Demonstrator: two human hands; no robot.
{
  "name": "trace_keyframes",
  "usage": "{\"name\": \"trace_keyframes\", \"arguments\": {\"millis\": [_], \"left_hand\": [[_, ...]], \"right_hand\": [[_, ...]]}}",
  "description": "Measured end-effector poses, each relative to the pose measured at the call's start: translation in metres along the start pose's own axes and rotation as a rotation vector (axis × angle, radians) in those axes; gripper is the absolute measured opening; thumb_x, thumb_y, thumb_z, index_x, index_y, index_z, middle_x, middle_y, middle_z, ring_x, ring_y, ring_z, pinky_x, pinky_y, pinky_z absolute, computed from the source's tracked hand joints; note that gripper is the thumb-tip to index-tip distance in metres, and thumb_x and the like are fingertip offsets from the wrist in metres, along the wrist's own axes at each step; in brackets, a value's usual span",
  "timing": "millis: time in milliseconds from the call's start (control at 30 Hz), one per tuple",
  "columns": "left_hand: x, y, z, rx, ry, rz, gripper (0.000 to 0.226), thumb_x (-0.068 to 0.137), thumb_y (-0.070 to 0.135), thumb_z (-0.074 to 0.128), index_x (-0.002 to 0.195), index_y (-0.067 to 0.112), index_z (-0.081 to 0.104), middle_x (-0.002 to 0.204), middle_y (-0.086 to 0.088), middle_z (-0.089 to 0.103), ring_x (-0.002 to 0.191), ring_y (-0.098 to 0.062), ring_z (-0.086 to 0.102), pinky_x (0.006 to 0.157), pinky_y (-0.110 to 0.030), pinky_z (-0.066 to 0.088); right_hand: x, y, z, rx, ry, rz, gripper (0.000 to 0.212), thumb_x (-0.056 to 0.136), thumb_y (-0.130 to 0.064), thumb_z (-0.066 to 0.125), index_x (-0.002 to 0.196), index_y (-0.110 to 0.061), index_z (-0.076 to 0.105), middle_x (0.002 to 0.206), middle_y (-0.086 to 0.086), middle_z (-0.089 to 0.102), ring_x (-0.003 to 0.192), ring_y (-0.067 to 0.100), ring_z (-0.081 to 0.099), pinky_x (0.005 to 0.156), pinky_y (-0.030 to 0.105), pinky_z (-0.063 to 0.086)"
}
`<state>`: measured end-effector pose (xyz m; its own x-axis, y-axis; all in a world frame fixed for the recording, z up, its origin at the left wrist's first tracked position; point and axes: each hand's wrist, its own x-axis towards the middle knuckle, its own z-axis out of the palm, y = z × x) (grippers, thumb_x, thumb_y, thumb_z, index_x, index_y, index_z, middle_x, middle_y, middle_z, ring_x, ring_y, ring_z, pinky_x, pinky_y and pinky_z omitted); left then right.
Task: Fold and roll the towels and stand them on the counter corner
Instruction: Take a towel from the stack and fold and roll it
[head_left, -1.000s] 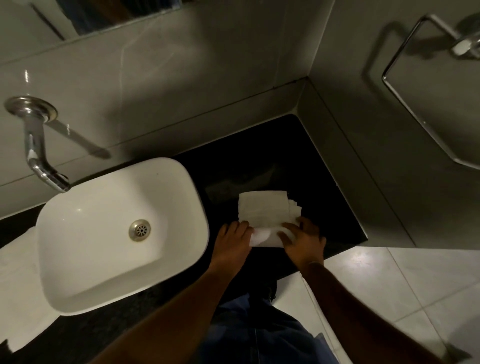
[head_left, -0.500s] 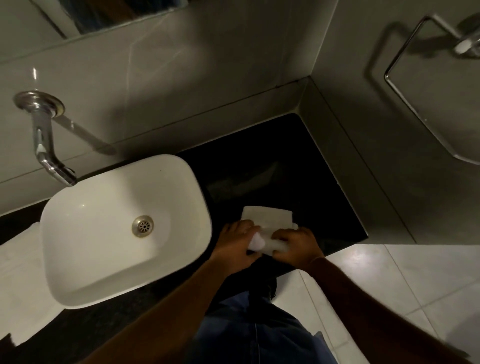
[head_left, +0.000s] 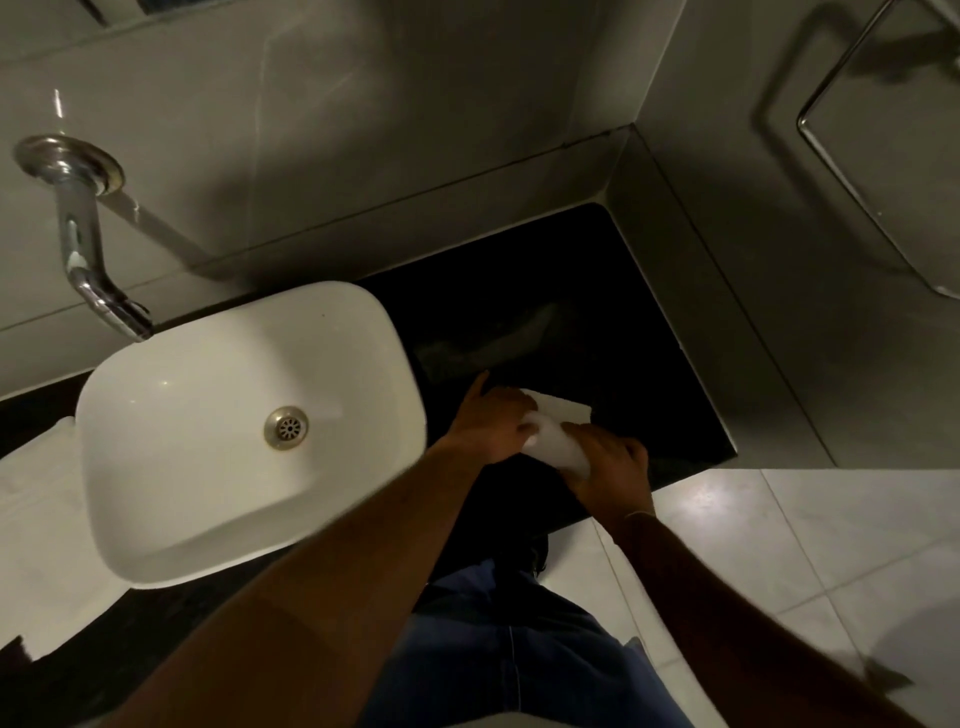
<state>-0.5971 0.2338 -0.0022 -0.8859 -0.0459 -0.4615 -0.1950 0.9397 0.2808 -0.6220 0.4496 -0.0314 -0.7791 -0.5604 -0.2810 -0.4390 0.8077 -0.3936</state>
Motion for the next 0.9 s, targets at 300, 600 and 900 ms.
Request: {"name": "trace_keyframes", "arguments": {"millis": [300,600,900], "left_hand": [[-0.028,0.042,0.046,-1.152,0.272,-0.618,0.105,0.075,0.039,0.089,0.156,0.019,0.025,0.152,-0.012,0.045,0.137,-0.030,0.049,0.109,-0.041,0.046],[-0.003,0.046,0.056,-1.536,0.047,-0.691,0.065,0.079,0.027,0.087,0.137,0.023,0.058,0.125,-0.010,0.070,0.111,-0.029,0.069,0.099,-0.051,0.058],[0.031,0.055,0.033,-1.619,-0.027,-0.635,0.046,0.084,0.015,0.082,0.126,0.020,0.065,0.130,-0.016,0.068,0.117,-0.037,0.068,0.102,-0.052,0.055]], "right_hand": [[0.028,0.003,-0.010,0.063,-0.187,0.245,0.060,0.086,-0.061,0.057,0.138,-0.032,0.051,0.141,0.004,0.047,0.132,0.029,0.041,0.110,0.048,0.026],[0.005,-0.007,-0.003,0.091,0.014,0.242,0.071,0.089,-0.063,0.053,0.148,-0.029,0.034,0.147,0.005,0.041,0.135,0.030,0.037,0.111,0.048,0.031],[-0.014,0.003,0.013,-0.130,0.118,0.031,0.064,0.072,-0.024,0.082,0.130,-0.021,0.055,0.138,0.017,0.048,0.123,0.040,0.044,0.092,0.048,0.053]]}}
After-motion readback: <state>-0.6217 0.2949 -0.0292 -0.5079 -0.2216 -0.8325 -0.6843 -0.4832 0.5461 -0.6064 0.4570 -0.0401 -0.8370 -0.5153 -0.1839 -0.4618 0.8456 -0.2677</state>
